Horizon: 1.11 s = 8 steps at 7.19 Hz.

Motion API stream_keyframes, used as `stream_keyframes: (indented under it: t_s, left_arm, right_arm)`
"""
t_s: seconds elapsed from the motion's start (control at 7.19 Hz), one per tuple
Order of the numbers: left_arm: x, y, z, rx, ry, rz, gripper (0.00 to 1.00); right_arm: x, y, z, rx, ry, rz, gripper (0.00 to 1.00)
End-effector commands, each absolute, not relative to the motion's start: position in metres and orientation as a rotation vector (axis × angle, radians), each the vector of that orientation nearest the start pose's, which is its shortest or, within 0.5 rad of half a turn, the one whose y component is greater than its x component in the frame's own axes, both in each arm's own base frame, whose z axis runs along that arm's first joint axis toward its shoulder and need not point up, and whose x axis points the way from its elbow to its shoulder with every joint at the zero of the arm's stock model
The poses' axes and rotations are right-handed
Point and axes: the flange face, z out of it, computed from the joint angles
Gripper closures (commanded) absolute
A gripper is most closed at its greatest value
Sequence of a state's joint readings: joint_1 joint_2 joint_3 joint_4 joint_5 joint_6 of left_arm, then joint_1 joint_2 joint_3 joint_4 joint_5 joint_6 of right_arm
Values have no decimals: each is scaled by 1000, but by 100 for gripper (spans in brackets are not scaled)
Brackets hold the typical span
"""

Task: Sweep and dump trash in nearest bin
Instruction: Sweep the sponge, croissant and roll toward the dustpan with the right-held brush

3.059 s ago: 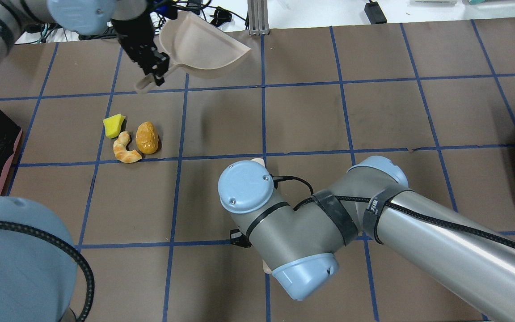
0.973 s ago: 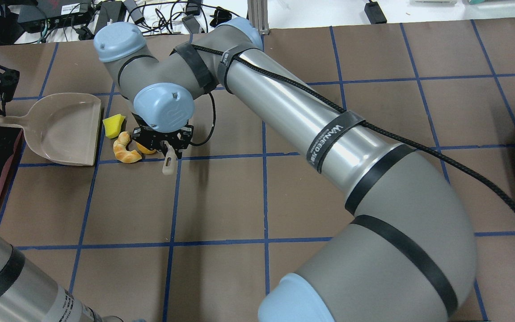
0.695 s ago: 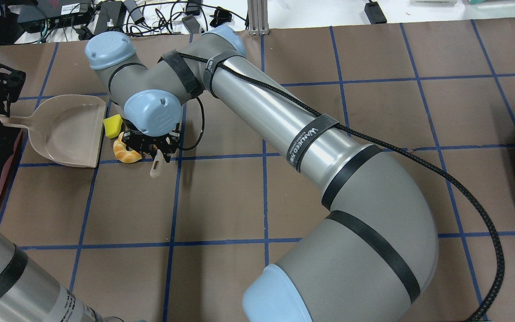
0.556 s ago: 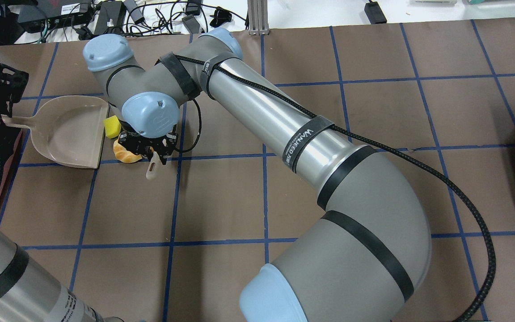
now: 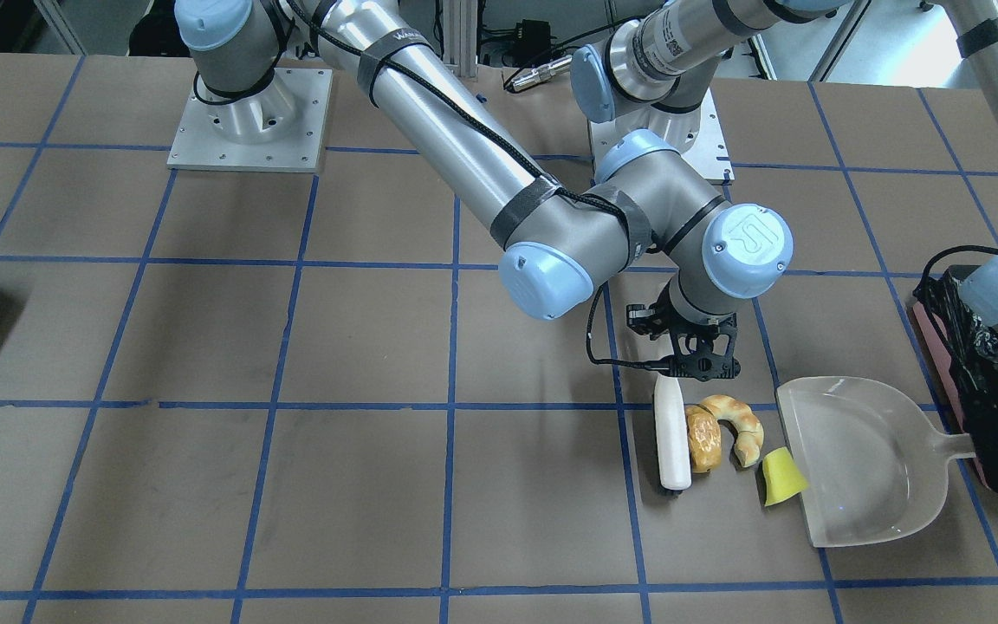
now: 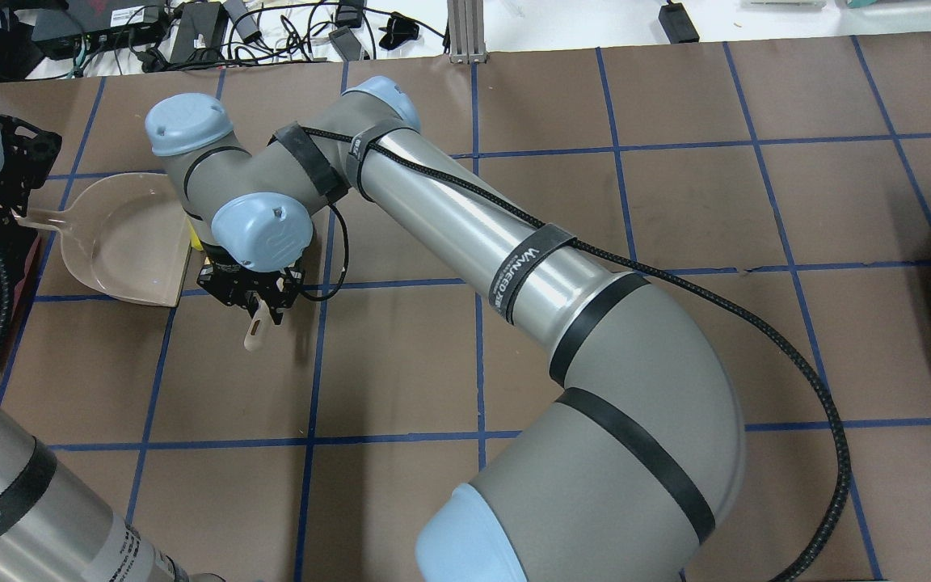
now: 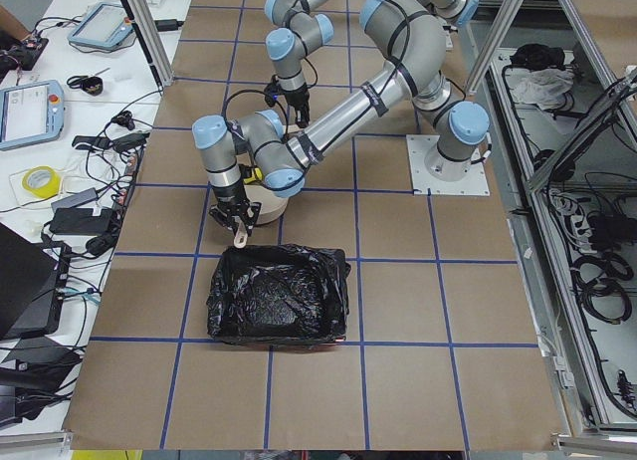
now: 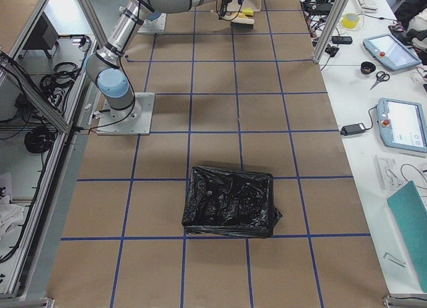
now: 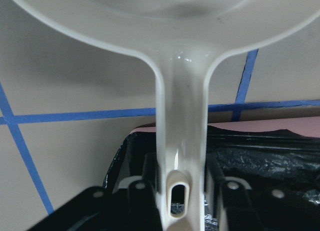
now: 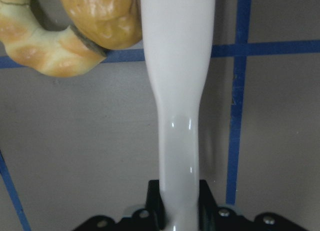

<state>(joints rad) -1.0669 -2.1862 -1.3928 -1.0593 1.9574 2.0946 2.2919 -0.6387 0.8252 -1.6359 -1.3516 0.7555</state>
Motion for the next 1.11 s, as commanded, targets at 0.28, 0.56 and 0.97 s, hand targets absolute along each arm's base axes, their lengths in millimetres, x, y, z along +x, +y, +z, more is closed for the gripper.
stream_keyframes:
  t_s: [0.28,0.56,0.97]
  left_arm:
    - [257,-666,255,-2318,-2295,-581,100]
    - [257,-666,255,-2318,-2295,-581,100]
    - [257,-666,255,-2318,-2295,-581,100]
  right_arm:
    - [682,-501,218,106,2910,365,100]
    - [693,-505,214,108,2816,342,100]
    - [712,-503,226,94,2658,295,100]
